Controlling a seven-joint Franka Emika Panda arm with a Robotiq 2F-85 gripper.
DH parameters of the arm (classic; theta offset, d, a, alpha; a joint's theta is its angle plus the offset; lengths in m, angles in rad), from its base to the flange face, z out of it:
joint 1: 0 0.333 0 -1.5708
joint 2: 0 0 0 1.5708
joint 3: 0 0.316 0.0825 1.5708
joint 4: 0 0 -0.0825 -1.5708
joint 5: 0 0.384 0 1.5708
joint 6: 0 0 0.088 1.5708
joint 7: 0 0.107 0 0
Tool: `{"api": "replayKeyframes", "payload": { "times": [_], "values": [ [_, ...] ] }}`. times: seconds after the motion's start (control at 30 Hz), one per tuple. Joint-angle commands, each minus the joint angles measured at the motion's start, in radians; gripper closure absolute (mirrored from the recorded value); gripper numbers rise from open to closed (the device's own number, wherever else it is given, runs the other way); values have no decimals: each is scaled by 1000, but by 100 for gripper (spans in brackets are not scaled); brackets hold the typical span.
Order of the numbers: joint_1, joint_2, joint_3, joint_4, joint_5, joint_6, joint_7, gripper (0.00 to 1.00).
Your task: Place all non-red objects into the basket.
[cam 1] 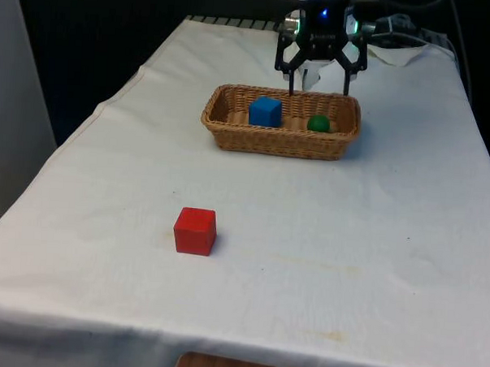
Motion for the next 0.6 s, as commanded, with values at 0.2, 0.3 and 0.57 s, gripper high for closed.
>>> {"api": "replayKeyframes", "payload": {
  "times": [0.2,0.3,0.57],
  "values": [
    [2,13,-6,36,-50,-30,25,0],
    [4,7,-4,50,-72,-50,40,0],
    [2,-7,0,56,-70,-68,39,0]
  ]
}}
